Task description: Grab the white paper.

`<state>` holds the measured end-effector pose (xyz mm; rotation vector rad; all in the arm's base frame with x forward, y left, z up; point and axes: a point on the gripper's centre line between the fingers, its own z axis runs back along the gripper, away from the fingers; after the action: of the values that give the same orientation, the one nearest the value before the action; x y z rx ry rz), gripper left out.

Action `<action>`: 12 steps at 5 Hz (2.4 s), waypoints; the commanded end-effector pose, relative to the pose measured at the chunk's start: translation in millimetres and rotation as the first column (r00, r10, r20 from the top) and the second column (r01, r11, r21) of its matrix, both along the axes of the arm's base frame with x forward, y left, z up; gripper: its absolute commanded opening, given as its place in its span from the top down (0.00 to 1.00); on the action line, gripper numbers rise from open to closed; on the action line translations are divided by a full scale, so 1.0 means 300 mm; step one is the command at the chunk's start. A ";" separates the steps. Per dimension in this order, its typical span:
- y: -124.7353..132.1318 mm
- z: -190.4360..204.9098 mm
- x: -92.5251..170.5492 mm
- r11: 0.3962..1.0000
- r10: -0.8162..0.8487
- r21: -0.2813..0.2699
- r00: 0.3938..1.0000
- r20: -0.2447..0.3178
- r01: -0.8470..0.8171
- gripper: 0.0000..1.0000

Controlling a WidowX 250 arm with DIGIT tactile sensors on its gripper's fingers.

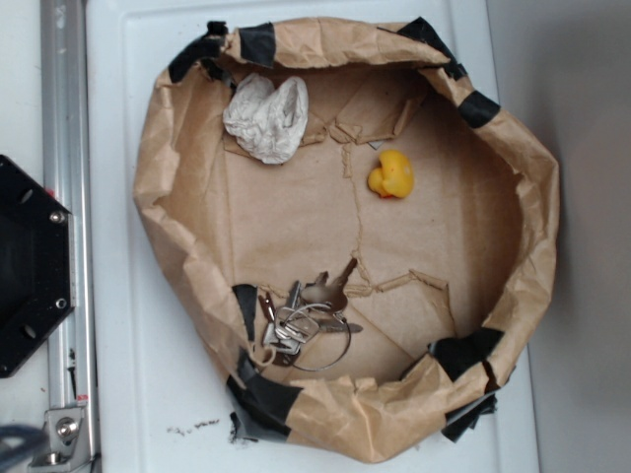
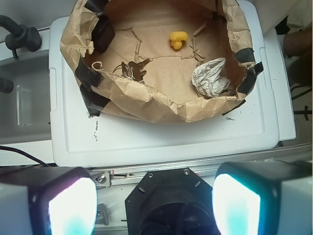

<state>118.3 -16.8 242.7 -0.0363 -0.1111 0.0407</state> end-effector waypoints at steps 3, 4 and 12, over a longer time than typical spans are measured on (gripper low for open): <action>-0.016 -0.111 0.313 0.993 0.099 -0.070 0.993 0.072 -0.094 0.00; -0.025 -0.188 0.412 0.993 0.051 -0.107 0.994 0.094 -0.041 0.00; 0.273 -0.575 0.405 0.709 -0.653 0.249 0.748 -0.119 0.659 0.00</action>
<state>236.4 60.2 57.8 0.1864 -0.0393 -0.6951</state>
